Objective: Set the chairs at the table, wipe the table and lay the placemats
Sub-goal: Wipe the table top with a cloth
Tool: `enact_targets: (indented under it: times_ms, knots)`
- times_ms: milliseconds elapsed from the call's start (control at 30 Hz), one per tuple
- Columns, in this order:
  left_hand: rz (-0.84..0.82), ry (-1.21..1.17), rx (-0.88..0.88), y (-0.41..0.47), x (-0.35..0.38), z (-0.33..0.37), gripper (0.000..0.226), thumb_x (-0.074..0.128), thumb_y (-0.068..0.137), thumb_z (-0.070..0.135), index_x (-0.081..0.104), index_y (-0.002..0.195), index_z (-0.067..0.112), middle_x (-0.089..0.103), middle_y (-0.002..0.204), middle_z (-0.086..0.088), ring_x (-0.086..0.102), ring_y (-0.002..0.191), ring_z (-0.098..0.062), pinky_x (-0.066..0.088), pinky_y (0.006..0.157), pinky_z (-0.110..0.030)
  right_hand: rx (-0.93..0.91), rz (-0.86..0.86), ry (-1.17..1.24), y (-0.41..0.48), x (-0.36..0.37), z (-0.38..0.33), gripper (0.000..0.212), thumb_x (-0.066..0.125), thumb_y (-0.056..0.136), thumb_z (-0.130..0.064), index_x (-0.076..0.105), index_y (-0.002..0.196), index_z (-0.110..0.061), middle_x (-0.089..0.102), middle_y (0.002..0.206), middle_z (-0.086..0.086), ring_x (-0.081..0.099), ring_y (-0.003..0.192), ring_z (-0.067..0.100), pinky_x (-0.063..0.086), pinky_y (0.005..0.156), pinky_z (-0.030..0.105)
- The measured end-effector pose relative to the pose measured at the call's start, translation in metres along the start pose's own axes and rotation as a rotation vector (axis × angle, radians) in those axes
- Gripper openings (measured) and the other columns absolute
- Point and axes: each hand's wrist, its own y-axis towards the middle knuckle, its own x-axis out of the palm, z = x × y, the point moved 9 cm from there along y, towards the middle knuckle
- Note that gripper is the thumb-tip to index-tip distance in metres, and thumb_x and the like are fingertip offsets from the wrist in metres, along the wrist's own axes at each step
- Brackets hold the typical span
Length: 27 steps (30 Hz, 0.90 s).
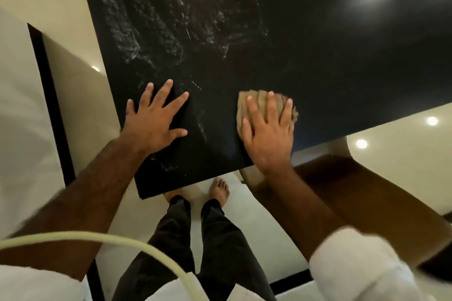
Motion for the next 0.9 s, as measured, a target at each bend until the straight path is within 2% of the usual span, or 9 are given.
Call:
enact_targets:
  times_ms: [100,200,367,467,533,633,733,833,900]
  knots:
    - [-0.003,-0.002,-0.01,0.003,-0.002,0.0,0.108,0.074,0.094,0.064,-0.007,0.166,0.061,-0.031,0.176,0.017,-0.022,0.167,-0.031,0.01,0.129,-0.077,0.033,0.141,0.027,0.088,-0.024,-0.002,0.061,0.038,0.107,-0.059,0.038,0.167,-0.047,0.027,0.18,0.007,0.013,0.165,0.052,0.03,0.125,0.073]
    - [0.012,0.001,-0.021,0.009,-0.006,0.001,0.112,0.074,0.091,0.068,-0.008,0.167,0.059,-0.029,0.177,0.015,-0.02,0.167,-0.031,0.011,0.128,-0.078,-0.023,0.17,0.005,0.122,-0.025,-0.038,0.06,0.04,0.105,-0.056,0.045,0.164,-0.045,0.032,0.178,0.007,0.017,0.164,0.053,0.033,0.124,0.069]
    - [0.093,-0.002,-0.015,0.041,-0.034,0.02,0.107,0.064,0.093,0.078,-0.006,0.17,0.051,-0.019,0.182,0.01,-0.014,0.169,-0.031,0.01,0.128,-0.078,-0.239,0.039,-0.003,0.028,0.004,-0.061,0.063,0.038,0.11,-0.061,0.027,0.17,-0.048,0.016,0.183,0.004,0.002,0.167,0.049,0.025,0.127,0.068]
    - [0.117,0.002,-0.021,0.062,-0.055,0.029,0.109,0.064,0.091,0.081,-0.004,0.171,0.05,-0.019,0.182,0.009,-0.013,0.169,-0.033,0.01,0.127,-0.079,-0.179,-0.053,-0.005,-0.009,0.011,-0.026,0.067,0.034,0.11,-0.066,0.011,0.172,-0.053,0.0,0.184,-0.001,-0.008,0.169,0.043,0.02,0.129,0.067]
    - [0.096,0.004,-0.025,0.069,-0.061,0.031,0.115,0.069,0.087,0.081,-0.004,0.171,0.051,-0.022,0.181,0.009,-0.015,0.168,-0.034,0.011,0.126,-0.08,-0.088,-0.043,0.0,0.009,0.001,0.0,0.067,0.034,0.111,-0.065,0.009,0.172,-0.052,-0.002,0.184,-0.001,-0.01,0.168,0.043,0.018,0.129,0.068]
    - [0.074,-0.021,-0.037,0.073,-0.063,0.032,0.121,0.076,0.084,0.077,-0.005,0.17,0.053,-0.026,0.18,0.011,-0.018,0.168,-0.033,0.012,0.125,-0.081,0.034,0.067,0.035,0.08,-0.024,0.023,0.064,0.035,0.11,-0.061,0.022,0.171,-0.049,0.012,0.184,0.004,0.0,0.167,0.049,0.022,0.128,0.071]
    - [0.07,-0.02,-0.047,0.074,-0.063,0.031,0.124,0.08,0.082,0.074,-0.006,0.17,0.053,-0.027,0.179,0.012,-0.019,0.168,-0.033,0.013,0.124,-0.083,0.019,0.184,0.062,0.166,-0.048,0.002,0.062,0.039,0.106,-0.058,0.043,0.166,-0.043,0.03,0.179,0.007,0.015,0.164,0.054,0.029,0.125,0.073]
    - [0.061,-0.008,-0.029,0.088,-0.068,0.027,0.13,0.081,0.078,0.077,-0.008,0.169,0.053,-0.028,0.178,0.014,-0.02,0.167,-0.032,0.012,0.121,-0.087,-0.017,0.223,0.033,0.212,-0.051,-0.045,0.061,0.04,0.105,-0.057,0.048,0.163,-0.042,0.036,0.176,0.007,0.02,0.163,0.054,0.036,0.122,0.07]
    - [0.117,0.001,-0.016,0.104,-0.082,0.024,0.121,0.07,0.083,0.084,-0.006,0.171,0.049,-0.022,0.18,0.012,-0.017,0.168,-0.032,0.009,0.123,-0.086,-0.066,0.231,0.017,0.206,-0.045,-0.073,0.06,0.041,0.106,-0.056,0.047,0.164,-0.042,0.035,0.177,0.007,0.019,0.163,0.053,0.036,0.123,0.068]
